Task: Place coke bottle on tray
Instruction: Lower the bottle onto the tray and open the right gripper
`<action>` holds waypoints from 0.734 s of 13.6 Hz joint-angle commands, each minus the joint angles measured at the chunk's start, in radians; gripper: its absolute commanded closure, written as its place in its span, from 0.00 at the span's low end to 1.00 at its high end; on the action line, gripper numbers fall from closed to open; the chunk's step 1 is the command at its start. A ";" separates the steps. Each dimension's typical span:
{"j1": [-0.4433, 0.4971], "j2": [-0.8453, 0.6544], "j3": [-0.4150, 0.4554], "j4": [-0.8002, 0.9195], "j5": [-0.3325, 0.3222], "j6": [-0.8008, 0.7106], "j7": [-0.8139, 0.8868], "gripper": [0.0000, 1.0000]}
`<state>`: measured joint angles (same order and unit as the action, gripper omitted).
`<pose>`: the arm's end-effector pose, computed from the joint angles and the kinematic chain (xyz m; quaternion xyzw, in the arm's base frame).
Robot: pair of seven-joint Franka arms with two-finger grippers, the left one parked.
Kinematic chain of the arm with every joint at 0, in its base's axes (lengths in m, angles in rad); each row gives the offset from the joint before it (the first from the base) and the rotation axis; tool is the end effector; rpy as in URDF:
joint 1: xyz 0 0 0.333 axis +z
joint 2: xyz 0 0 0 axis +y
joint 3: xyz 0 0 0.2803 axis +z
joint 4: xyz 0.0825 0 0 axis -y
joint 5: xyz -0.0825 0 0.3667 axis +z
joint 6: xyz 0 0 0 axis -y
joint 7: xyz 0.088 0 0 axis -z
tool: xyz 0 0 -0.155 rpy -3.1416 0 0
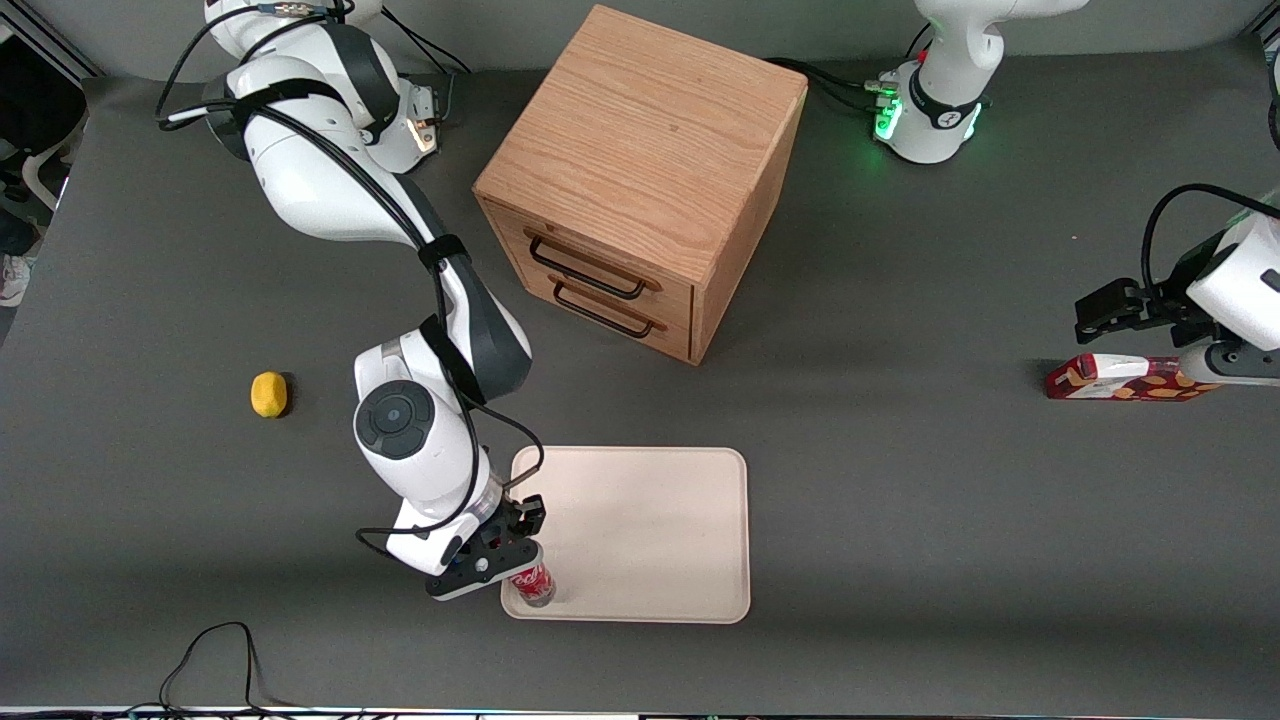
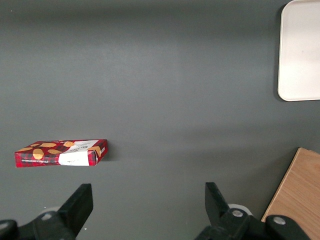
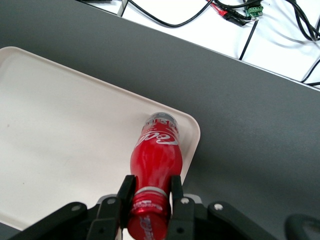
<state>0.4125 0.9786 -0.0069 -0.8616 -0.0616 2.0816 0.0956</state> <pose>0.7150 0.3031 0.2737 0.9782 0.1666 0.1243 0.0003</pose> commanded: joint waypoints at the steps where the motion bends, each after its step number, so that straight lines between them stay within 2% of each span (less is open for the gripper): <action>1: -0.006 -0.017 0.008 -0.020 -0.004 0.006 0.033 0.76; 5: -0.018 -0.028 0.008 -0.056 0.008 0.006 0.090 0.73; 6: -0.018 -0.028 0.008 -0.057 0.009 0.006 0.091 0.62; 7: -0.018 -0.028 0.008 -0.057 0.009 0.009 0.093 0.30; 8: -0.018 -0.028 0.010 -0.059 0.009 0.011 0.093 0.13; 9: -0.018 -0.028 0.008 -0.059 0.008 0.012 0.092 0.00; 10: -0.018 -0.028 0.008 -0.059 0.008 0.014 0.092 0.00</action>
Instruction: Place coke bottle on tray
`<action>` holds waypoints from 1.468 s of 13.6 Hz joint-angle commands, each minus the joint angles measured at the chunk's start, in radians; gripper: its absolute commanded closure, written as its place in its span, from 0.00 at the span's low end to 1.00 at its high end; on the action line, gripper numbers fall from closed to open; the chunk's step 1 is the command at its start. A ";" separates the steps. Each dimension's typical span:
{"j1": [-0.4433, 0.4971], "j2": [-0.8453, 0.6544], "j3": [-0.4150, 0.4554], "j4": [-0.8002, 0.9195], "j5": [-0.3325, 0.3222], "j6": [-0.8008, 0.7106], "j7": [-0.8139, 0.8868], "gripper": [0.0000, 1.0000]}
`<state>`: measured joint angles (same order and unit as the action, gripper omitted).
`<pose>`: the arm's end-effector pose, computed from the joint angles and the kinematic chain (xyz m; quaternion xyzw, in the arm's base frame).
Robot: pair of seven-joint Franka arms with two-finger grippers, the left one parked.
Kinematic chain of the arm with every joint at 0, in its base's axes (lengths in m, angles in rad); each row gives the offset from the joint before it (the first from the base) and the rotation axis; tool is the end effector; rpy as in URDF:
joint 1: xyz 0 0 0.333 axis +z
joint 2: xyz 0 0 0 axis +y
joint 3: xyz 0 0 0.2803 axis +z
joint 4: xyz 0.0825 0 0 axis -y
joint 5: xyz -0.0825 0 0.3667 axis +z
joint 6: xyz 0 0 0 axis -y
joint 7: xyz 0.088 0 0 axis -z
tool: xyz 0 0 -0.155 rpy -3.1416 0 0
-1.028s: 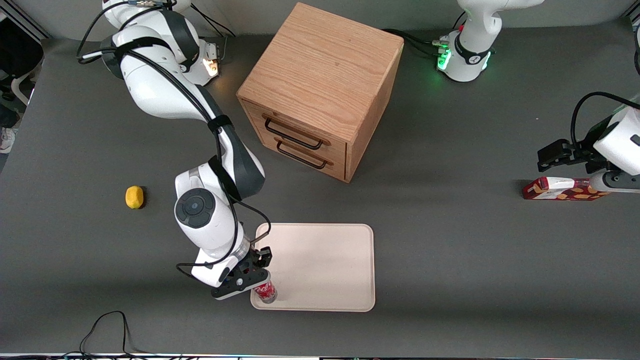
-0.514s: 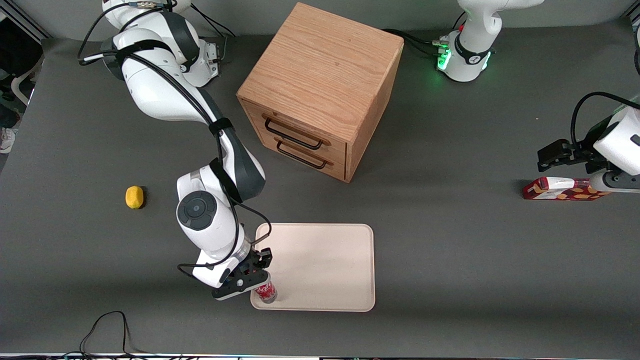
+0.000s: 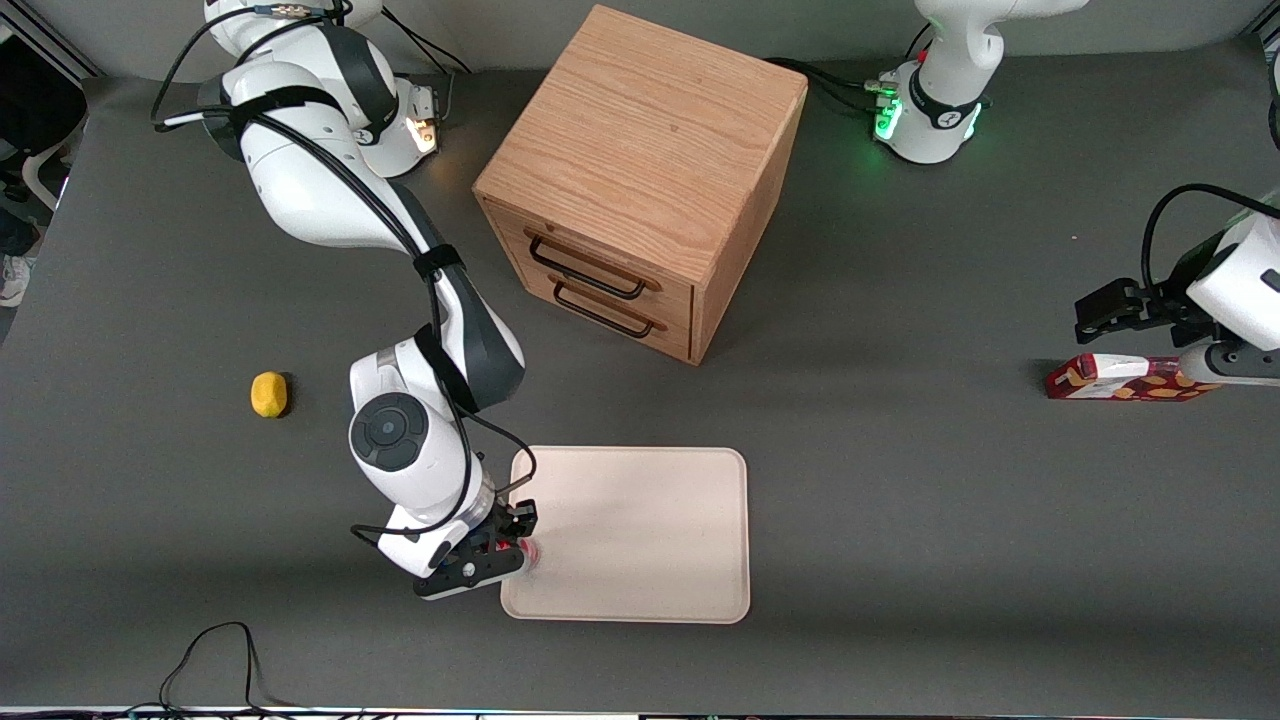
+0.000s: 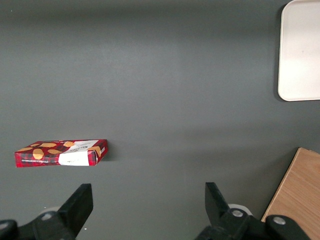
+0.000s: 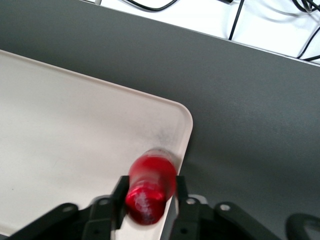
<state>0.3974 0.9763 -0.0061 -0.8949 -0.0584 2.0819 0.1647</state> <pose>0.7147 0.2909 0.2590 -0.9861 -0.1254 -0.1091 0.0008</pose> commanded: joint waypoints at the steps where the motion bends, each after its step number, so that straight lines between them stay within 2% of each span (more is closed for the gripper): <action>1: -0.003 -0.025 0.008 -0.025 0.005 0.017 0.021 0.00; 5: -0.008 -0.031 0.006 -0.024 -0.008 0.020 0.003 0.00; 8: -0.023 -0.155 0.000 -0.109 0.005 -0.032 0.007 0.00; 10: -0.051 -0.336 -0.003 -0.322 0.034 -0.040 0.012 0.00; 13: -0.063 -0.693 -0.089 -0.733 0.176 -0.011 -0.010 0.00; 14: -0.063 -0.805 -0.107 -0.859 0.187 -0.010 -0.008 0.00; 16: -0.061 -1.008 -0.161 -1.052 0.186 -0.017 0.013 0.00; 18: -0.061 -1.135 -0.218 -1.137 0.164 -0.078 0.059 0.00; 20: -0.061 -1.211 -0.226 -1.125 0.015 -0.202 0.068 0.00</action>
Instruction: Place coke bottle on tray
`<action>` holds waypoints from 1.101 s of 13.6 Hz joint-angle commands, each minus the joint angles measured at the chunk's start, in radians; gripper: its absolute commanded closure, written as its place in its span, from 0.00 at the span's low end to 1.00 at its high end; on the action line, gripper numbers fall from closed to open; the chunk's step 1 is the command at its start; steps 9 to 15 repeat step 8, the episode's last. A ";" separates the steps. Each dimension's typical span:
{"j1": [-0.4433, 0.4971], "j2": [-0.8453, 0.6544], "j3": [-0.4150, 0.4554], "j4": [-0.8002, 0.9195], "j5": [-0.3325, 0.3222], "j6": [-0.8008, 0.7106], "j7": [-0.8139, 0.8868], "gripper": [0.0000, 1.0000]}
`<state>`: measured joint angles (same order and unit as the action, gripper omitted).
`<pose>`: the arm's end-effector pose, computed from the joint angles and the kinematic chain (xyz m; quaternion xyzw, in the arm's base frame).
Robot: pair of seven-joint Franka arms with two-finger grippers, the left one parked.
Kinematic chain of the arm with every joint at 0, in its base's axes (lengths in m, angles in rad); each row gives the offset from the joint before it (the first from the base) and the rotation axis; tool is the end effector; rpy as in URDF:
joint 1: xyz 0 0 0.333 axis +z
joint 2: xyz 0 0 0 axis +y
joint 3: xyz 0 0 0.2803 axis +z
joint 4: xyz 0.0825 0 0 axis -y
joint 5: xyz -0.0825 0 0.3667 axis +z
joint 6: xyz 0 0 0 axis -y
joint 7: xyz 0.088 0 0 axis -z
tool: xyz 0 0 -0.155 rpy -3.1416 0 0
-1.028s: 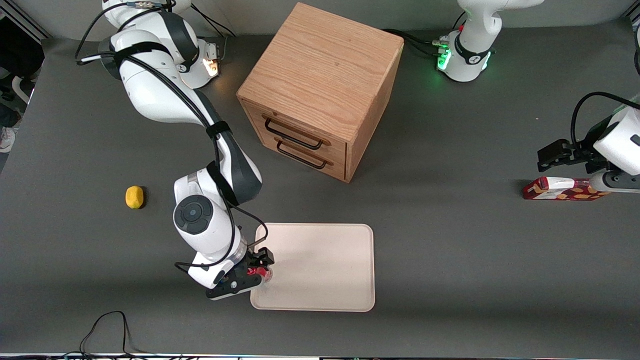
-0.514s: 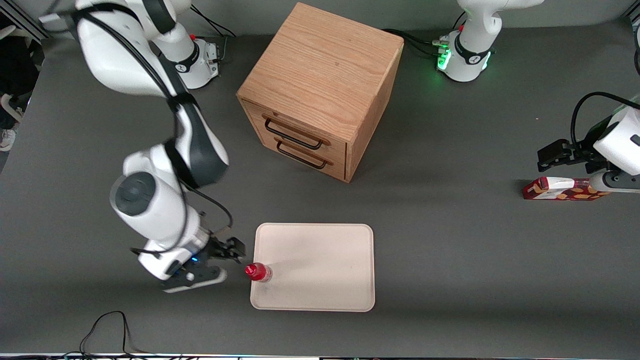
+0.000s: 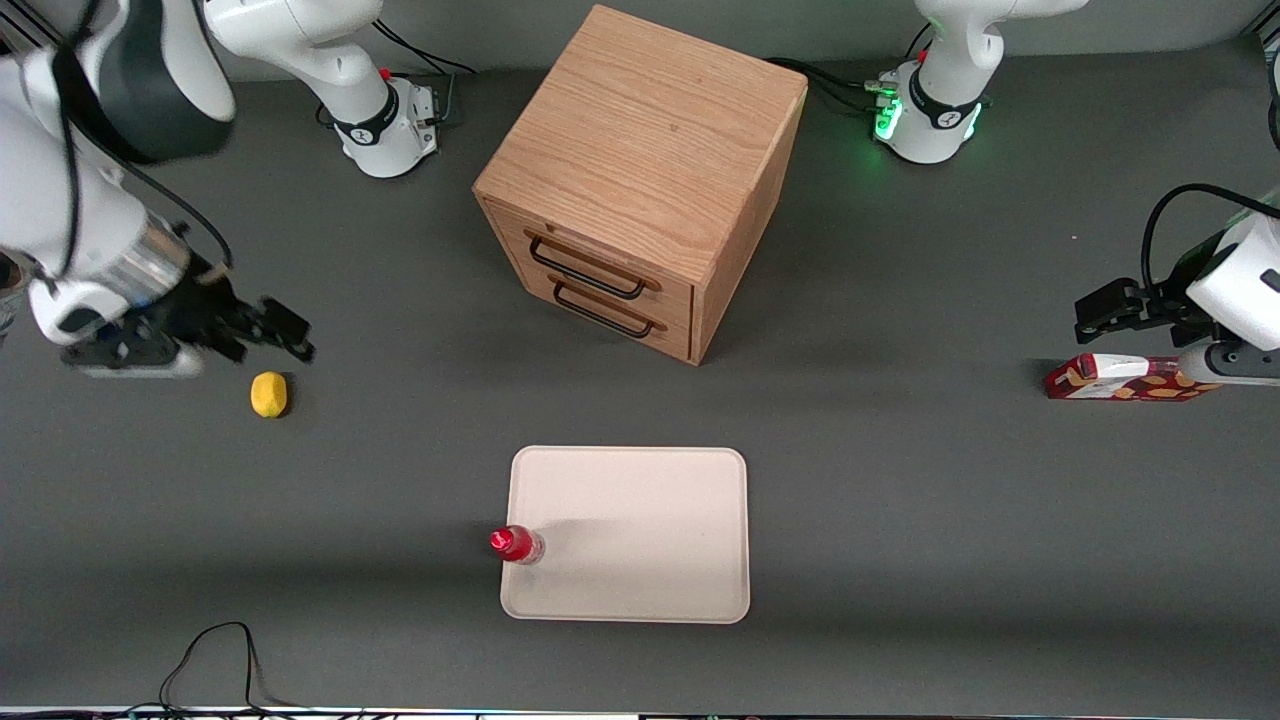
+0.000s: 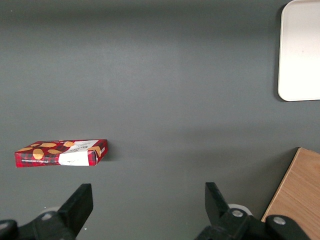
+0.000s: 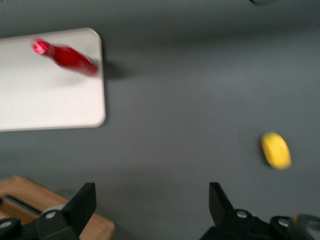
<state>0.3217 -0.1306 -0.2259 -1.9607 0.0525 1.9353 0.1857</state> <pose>0.5224 0.0534 0.4610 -0.9965 0.0527 -0.0447 0.0463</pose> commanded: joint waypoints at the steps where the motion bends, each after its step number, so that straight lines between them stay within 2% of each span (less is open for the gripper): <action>1: 0.014 -0.119 -0.006 -0.040 -0.126 -0.114 0.073 0.00; 4: 0.011 -0.092 -0.009 0.060 -0.137 -0.245 0.054 0.00; 8: 0.010 -0.034 -0.010 0.121 -0.123 -0.245 0.055 0.00; 15: 0.010 -0.034 -0.010 0.121 -0.123 -0.245 0.055 0.00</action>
